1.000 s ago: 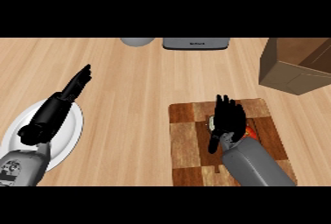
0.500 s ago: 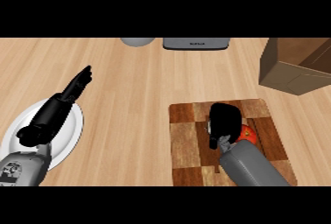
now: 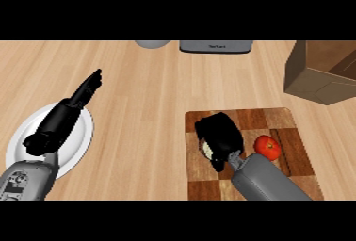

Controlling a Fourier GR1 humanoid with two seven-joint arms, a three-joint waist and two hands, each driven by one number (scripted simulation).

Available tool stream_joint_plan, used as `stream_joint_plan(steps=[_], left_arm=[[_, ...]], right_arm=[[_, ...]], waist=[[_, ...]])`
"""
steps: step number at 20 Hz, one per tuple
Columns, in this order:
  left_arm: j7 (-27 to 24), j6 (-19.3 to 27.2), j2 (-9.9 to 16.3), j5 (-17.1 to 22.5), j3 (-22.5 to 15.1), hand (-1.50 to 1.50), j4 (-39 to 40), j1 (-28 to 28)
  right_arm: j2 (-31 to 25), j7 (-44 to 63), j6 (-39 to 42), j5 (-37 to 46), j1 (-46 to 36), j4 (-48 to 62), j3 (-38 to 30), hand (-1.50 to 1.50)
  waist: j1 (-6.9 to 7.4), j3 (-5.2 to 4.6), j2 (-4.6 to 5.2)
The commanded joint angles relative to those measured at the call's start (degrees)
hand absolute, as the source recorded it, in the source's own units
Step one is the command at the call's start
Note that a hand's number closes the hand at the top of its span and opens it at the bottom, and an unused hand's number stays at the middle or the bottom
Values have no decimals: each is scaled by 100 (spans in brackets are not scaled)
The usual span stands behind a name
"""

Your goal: Pick the cupcake from the cutting board and place it in the cardboard box

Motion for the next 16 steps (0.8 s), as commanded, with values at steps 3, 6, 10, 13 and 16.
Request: stream_joint_plan(steps=[3, 6, 10, 13, 16], left_arm=[[102, 75, -24, -5, 48, 0, -94, 43], [-41, -6, 60, 22, 159, 0, 81, 70], [-133, -173, 223, 139, 352, 0, -70, 253], [164, -187, 141, 138, 292, 0, -159, 93], [-203, -58, 52, -116, 162, 0, 25, 186]], right_arm=[[-953, -2891, -568, -627, 107, -915, 254, 150], [-1731, -3802, -695, -867, 57, -1466, -183, 150], [-2328, -4362, -814, -1395, 458, -2129, -990, 150], [-2151, -3918, -567, -1994, 261, -2071, -1863, 150], [-1929, -3179, -429, -2636, 120, -2017, -2595, 150]], waist=[[-119, 6, -41], [-212, -10, -45], [-210, -15, -58], [-190, -16, -51], [-224, -21, -39]])
